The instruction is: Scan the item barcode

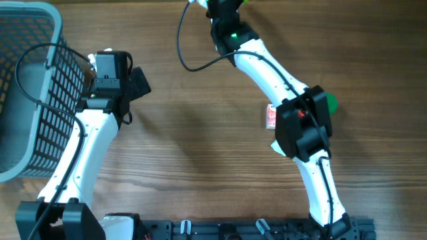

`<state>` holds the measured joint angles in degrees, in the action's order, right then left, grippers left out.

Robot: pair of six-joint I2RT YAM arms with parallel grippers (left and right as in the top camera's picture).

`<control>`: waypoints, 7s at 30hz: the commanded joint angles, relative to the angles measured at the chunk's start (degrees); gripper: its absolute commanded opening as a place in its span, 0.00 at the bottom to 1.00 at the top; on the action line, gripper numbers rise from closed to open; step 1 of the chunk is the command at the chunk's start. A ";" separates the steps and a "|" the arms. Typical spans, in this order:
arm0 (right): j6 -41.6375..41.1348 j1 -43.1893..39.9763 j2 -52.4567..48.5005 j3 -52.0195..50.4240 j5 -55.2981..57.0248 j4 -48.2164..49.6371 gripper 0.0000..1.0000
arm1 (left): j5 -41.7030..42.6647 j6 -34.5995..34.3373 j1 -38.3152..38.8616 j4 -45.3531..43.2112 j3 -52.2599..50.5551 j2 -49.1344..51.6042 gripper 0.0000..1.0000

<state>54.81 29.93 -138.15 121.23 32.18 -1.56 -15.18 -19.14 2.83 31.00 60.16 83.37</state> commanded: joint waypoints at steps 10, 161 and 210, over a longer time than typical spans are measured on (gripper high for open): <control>-6.27 0.81 -3.91 0.33 0.31 -1.33 0.04 | -0.74 0.72 -0.11 -0.15 0.39 0.33 1.00; -61.83 -29.59 137.44 -95.78 -37.77 4.09 1.00 | -0.74 0.72 -0.11 -0.15 0.39 0.33 1.00; -61.64 -29.49 137.87 -120.93 -39.76 2.01 1.00 | -0.74 0.74 -0.11 -0.15 0.39 0.33 1.00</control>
<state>-7.57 0.64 -0.89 0.34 -6.63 0.21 -15.18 -19.14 2.83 31.00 60.16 83.37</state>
